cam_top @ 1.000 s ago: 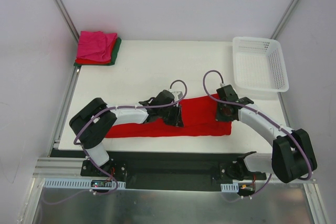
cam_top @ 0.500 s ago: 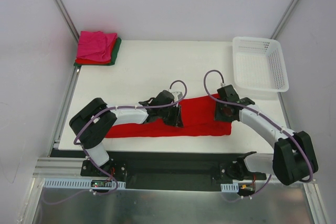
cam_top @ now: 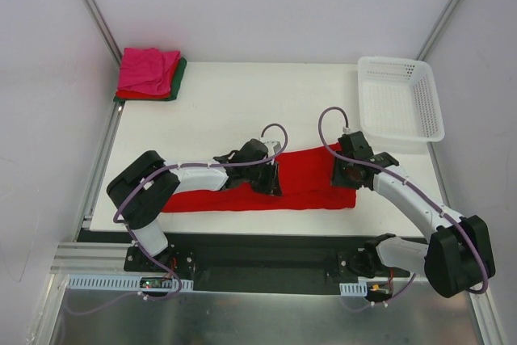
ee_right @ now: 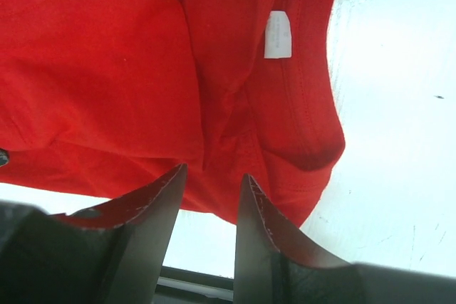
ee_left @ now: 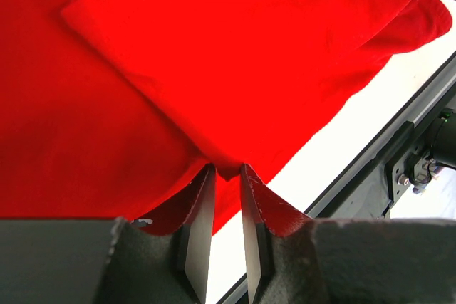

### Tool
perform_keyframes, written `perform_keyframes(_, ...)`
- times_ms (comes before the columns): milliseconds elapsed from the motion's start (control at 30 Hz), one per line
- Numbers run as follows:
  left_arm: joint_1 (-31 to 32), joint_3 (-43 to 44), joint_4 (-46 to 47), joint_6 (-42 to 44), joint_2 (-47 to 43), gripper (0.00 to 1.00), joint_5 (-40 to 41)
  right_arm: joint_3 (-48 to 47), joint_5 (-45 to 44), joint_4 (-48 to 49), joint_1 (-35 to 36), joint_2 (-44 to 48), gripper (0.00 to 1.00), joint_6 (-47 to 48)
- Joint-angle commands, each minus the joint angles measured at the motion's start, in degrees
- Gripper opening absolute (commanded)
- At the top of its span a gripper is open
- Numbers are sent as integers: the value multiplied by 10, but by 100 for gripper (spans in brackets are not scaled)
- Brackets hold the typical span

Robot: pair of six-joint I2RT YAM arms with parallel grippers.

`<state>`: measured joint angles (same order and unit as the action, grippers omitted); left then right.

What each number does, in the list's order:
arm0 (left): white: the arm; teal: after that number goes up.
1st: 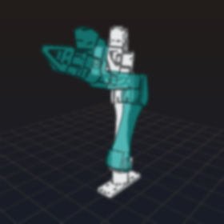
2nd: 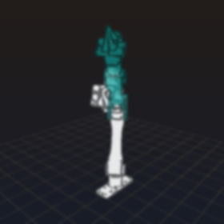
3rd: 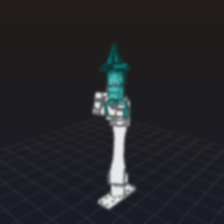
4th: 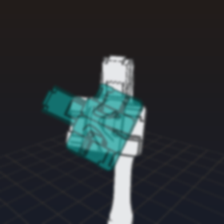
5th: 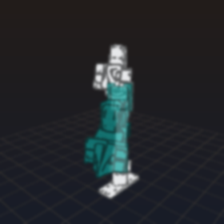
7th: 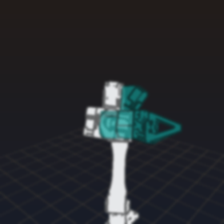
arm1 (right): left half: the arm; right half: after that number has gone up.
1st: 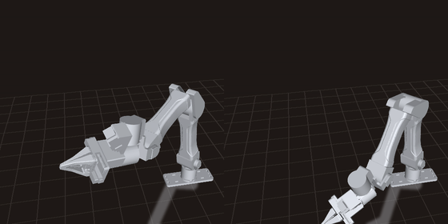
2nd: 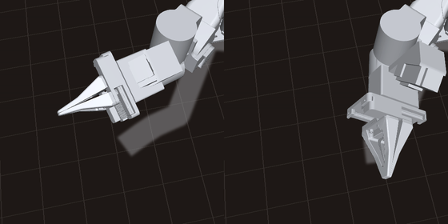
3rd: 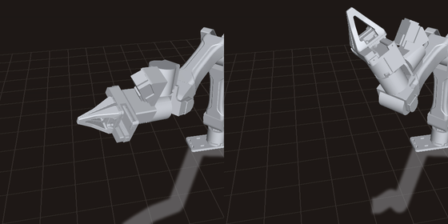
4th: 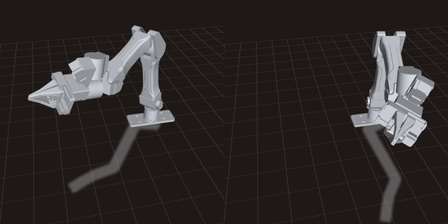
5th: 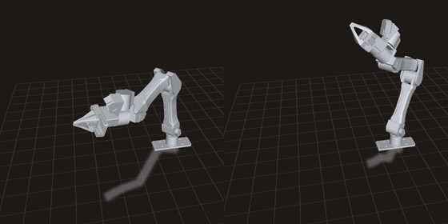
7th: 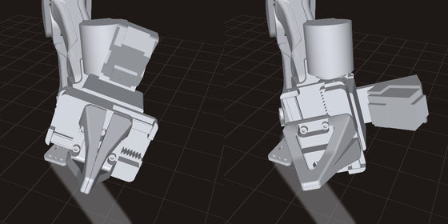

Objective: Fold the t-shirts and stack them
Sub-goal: Fold the other side of the tshirt into a rectangle

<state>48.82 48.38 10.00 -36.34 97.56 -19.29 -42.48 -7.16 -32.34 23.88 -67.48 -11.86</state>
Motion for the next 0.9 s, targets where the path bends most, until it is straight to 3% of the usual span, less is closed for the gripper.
perform_keyframes(0,7,14,-3,14,-2,20,-9,-9,28,1,2,10,40,-12)
perform_keyframes(533,7,15,-3,15,-3,19,-9,51,66,61,-1,20,41,-40)
perform_keyframes(867,7,21,-3,15,4,19,-12,91,140,104,-63,51,42,-27)
